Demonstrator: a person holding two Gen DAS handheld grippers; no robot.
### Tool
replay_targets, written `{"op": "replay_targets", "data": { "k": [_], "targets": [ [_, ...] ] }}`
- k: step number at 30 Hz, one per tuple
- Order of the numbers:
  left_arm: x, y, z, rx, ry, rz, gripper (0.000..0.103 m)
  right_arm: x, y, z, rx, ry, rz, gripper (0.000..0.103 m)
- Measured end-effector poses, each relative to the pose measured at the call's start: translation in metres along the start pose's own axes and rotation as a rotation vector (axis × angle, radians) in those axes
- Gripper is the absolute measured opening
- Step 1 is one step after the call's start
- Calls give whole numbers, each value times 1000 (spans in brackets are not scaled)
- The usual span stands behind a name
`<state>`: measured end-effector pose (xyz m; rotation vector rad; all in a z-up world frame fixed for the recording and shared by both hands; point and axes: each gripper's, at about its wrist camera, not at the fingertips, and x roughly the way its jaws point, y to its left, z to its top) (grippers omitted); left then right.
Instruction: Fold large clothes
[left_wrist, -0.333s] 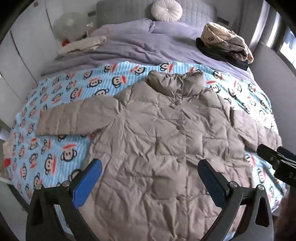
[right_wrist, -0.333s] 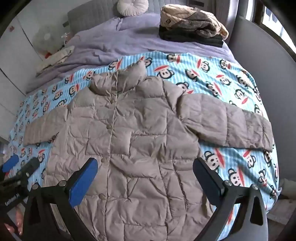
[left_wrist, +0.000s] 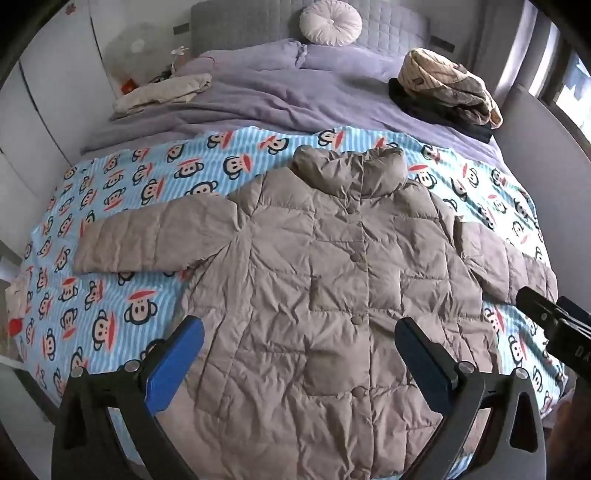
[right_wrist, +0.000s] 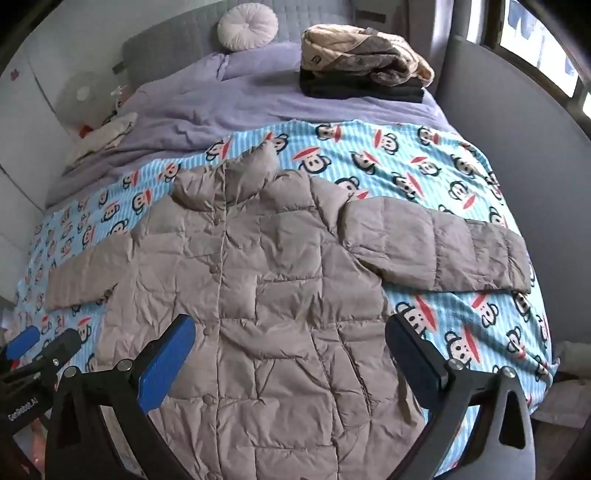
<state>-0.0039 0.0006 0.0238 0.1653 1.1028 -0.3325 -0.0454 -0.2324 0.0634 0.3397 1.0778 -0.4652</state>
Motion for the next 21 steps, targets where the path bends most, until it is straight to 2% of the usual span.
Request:
{"op": "replay_targets", "data": {
  "k": [21],
  "targets": [
    [8, 18, 5, -14, 0, 46, 103, 4, 16, 7, -13, 20, -28, 102]
  ]
}}
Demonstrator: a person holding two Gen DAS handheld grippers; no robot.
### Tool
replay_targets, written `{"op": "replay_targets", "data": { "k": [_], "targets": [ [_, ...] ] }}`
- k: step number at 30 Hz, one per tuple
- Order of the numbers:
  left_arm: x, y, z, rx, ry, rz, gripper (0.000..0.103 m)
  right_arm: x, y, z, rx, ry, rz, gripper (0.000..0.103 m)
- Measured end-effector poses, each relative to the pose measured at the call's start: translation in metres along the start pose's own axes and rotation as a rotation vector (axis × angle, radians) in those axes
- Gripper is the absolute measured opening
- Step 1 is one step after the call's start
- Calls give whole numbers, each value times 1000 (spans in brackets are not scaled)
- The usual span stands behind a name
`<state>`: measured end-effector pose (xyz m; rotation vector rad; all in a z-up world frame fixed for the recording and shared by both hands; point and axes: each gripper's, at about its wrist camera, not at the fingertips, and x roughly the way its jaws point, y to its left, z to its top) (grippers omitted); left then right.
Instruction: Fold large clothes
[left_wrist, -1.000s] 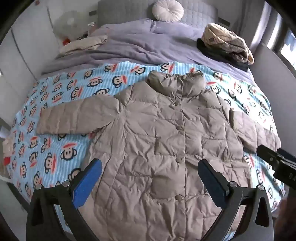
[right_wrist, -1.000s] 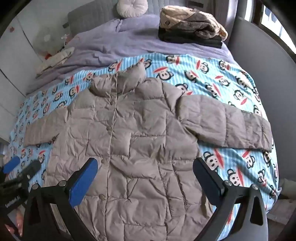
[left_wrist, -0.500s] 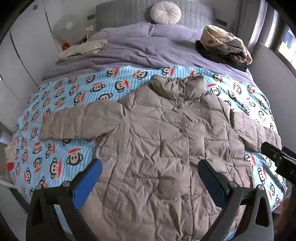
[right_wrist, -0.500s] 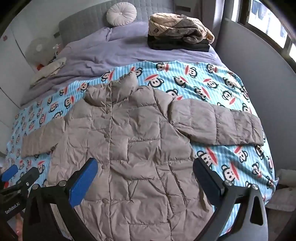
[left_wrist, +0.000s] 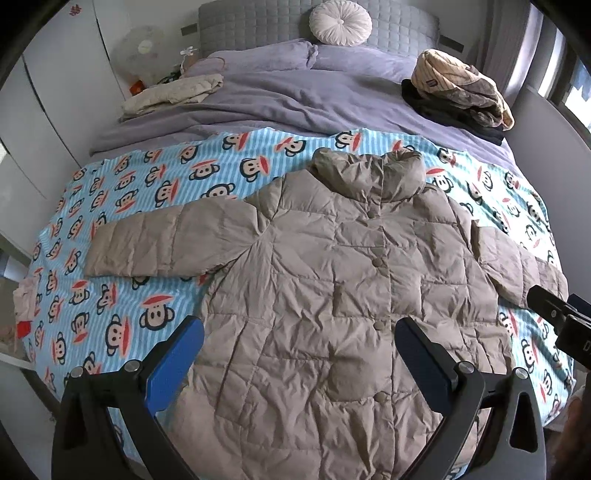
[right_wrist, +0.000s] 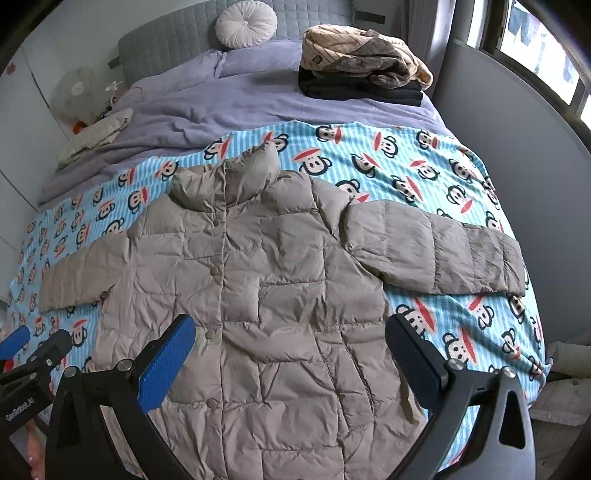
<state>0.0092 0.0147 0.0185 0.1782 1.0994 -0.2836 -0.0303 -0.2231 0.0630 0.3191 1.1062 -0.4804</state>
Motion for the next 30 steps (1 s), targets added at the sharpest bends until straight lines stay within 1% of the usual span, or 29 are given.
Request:
{"op": "replay_targets", "data": {
  "k": [8, 30],
  "targets": [
    [3, 2, 0, -9, 5, 6, 103, 6, 6, 4, -18, 8, 3, 102],
    [4, 4, -4, -8, 10, 16, 103, 4, 6, 4, -13, 8, 0, 102]
  ]
}}
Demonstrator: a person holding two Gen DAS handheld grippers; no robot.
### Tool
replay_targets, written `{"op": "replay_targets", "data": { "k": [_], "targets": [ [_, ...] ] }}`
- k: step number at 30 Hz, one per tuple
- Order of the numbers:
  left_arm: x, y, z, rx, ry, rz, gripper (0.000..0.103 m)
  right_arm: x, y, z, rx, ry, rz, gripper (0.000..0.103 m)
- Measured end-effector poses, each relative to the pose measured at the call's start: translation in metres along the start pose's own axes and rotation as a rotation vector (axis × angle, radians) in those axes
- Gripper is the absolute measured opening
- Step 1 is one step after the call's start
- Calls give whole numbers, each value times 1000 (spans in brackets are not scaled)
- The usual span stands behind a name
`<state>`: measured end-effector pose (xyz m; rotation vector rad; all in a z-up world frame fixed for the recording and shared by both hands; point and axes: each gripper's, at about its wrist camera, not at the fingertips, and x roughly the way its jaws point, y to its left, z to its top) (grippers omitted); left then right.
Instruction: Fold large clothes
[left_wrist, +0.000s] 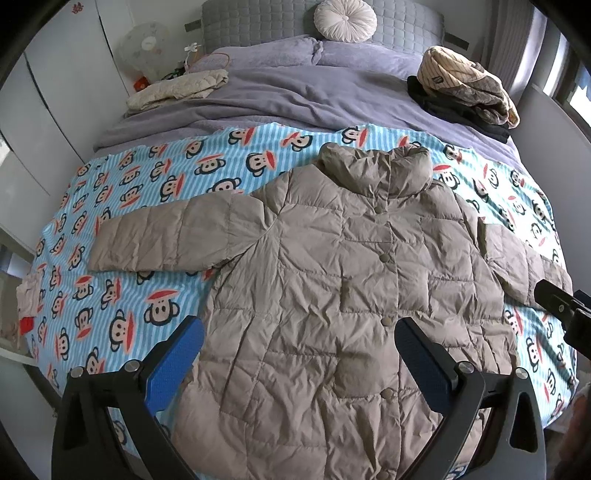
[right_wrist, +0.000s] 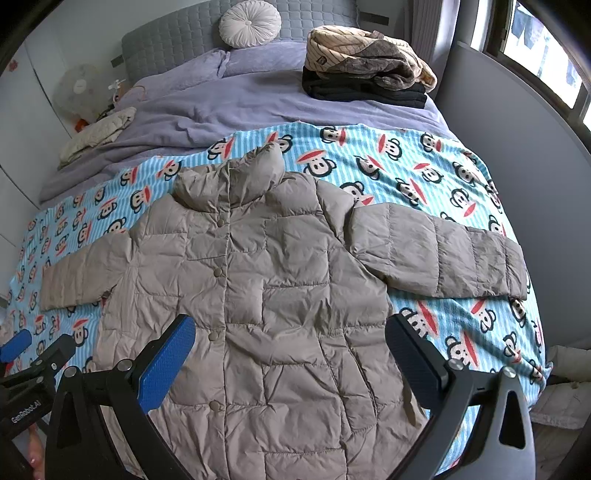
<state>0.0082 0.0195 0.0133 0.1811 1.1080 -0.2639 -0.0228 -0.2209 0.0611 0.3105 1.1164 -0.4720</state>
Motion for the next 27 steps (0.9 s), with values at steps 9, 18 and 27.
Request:
{"op": "replay_targets", "data": {
  "k": [9, 18, 27],
  "targets": [
    [0, 0, 0, 0, 1, 0, 103, 0, 0, -1, -1, -1, -1, 102],
    [0, 0, 0, 0, 1, 1, 103, -1, 0, -1, 2, -2, -1, 102],
    [0, 0, 0, -1, 3, 2, 103, -1, -1, -2, 2, -1, 0, 102]
  ]
}}
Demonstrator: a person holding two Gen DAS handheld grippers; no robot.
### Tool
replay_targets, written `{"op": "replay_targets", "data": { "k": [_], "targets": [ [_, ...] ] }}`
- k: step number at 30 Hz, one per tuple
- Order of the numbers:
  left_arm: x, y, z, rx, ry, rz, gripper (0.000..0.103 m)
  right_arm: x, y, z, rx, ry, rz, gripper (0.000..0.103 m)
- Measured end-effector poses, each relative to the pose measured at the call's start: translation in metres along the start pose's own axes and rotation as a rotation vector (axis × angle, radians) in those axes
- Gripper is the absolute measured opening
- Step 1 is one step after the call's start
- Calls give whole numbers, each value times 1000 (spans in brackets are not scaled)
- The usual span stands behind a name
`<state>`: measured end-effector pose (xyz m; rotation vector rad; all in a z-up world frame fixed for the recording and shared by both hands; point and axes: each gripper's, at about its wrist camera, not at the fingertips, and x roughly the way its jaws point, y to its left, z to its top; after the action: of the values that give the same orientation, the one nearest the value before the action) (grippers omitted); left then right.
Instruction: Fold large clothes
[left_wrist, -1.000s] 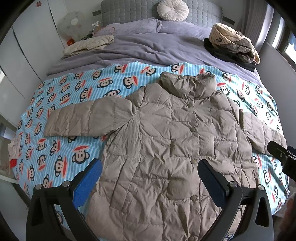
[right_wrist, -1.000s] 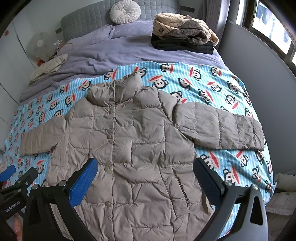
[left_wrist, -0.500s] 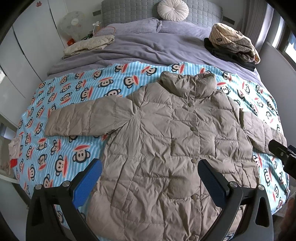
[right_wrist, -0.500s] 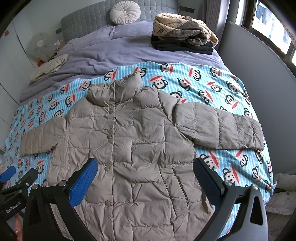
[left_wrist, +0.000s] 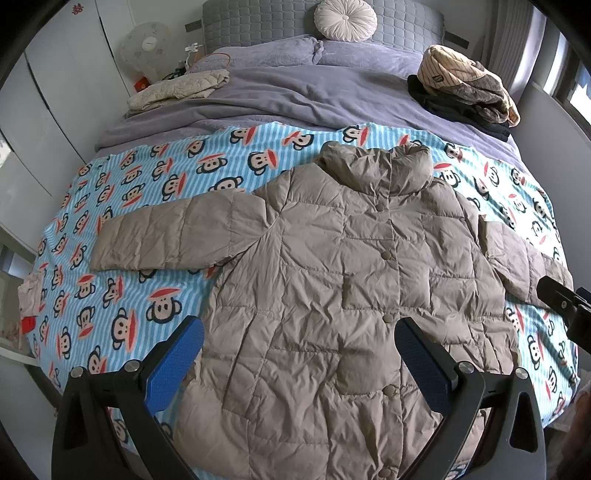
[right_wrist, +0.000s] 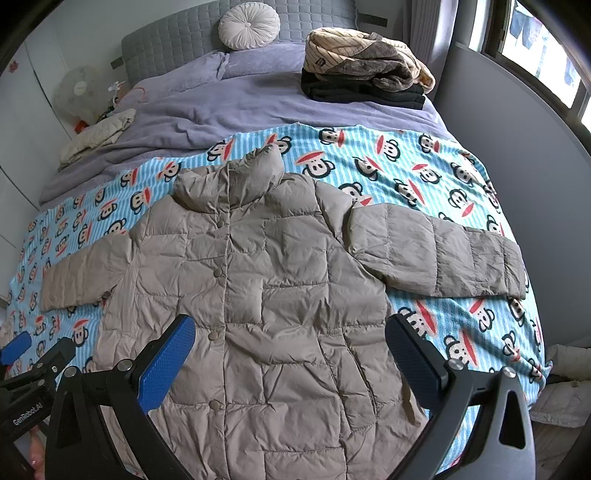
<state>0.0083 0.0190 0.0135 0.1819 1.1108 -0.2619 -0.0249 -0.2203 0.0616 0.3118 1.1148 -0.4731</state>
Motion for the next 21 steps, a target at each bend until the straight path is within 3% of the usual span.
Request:
{"op": "replay_targets", "data": {
  "k": [21],
  "targets": [
    [0, 1, -1, 2, 1, -1, 103, 0, 2, -1, 0, 1, -1, 102]
  ]
}}
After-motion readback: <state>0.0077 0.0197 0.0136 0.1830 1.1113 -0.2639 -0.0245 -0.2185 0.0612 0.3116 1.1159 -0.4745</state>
